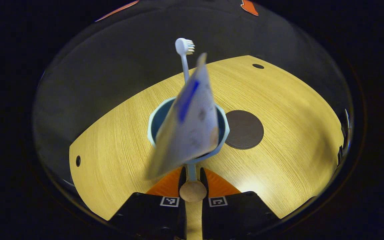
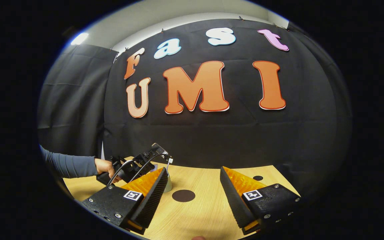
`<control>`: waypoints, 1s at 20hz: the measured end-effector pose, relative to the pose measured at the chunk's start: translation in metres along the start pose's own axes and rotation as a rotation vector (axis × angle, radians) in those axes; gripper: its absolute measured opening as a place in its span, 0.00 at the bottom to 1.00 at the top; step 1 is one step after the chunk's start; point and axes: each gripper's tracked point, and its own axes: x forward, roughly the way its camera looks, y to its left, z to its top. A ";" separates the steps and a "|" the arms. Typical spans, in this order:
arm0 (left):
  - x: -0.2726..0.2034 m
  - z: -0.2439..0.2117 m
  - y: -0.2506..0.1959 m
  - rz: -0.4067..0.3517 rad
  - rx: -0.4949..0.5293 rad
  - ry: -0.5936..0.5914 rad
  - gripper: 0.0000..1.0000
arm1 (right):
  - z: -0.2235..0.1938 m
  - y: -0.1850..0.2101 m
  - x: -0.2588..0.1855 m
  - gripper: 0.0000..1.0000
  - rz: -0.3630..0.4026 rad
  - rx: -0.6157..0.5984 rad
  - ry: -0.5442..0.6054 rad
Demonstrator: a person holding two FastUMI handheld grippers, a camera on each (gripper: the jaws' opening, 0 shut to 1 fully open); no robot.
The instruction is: Put the toothbrush and toothpaste on the desktop into the cup, then pick up the cup and place it on the coaster on the desktop.
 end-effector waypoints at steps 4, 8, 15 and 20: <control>0.004 -0.003 -0.003 -0.014 -0.074 -0.048 0.16 | -0.006 0.001 0.002 0.94 -0.004 0.017 0.011; -0.003 0.005 -0.004 -0.025 -0.107 -0.087 0.16 | -0.008 0.003 0.001 0.94 -0.006 0.028 0.014; -0.017 0.011 -0.006 -0.026 -0.127 -0.120 0.15 | -0.013 0.000 0.003 0.94 -0.013 0.029 0.022; -0.021 0.010 -0.007 -0.055 -0.103 -0.156 0.15 | -0.011 -0.004 0.000 0.94 -0.015 0.036 0.014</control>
